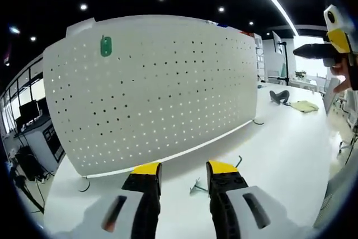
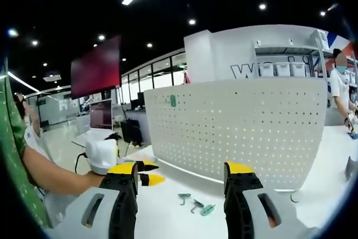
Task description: Insert the hook assembly into the mounting plate slot until the hook locks in place.
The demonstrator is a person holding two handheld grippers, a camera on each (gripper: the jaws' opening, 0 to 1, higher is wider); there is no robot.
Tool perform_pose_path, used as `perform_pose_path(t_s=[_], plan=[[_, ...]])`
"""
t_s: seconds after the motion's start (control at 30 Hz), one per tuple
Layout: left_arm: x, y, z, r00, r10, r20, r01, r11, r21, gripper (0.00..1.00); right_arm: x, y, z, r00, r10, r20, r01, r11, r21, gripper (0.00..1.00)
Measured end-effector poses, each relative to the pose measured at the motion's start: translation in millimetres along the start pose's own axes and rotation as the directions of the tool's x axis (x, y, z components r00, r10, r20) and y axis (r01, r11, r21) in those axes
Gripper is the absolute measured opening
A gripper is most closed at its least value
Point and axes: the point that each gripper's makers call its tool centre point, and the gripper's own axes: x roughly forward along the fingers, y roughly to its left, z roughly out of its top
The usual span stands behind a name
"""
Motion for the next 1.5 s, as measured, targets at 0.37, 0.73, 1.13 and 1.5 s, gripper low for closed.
perform_pose_path(t_s=[0.37, 0.73, 1.13, 1.5], plan=[[22.2, -1.4, -32.7, 0.997, -0.013, -0.071, 0.015, 1.0, 0.027, 0.3, 9.4, -5.8, -6.6, 1.0, 0.0, -0.017, 0.0, 1.0, 0.01, 0.63], [40.5, -3.8, -56.9, 0.991, -0.029, -0.13, 0.036, 0.998, 0.05, 0.27, 15.8, -9.6, -10.3, 1.0, 0.001, -0.031, 0.0, 1.0, 0.015, 0.63], [55.4, -8.5, -78.5, 0.983, -0.051, -0.177, 0.063, 0.996, 0.068, 0.24, 21.0, -16.8, -17.6, 0.999, -0.007, -0.052, 0.008, 1.0, 0.023, 0.63], [63.9, -9.9, -87.6, 0.979, -0.064, -0.192, 0.079, 0.994, 0.073, 0.19, 29.2, -19.9, -22.1, 0.998, -0.004, -0.067, 0.006, 1.0, 0.028, 0.63]])
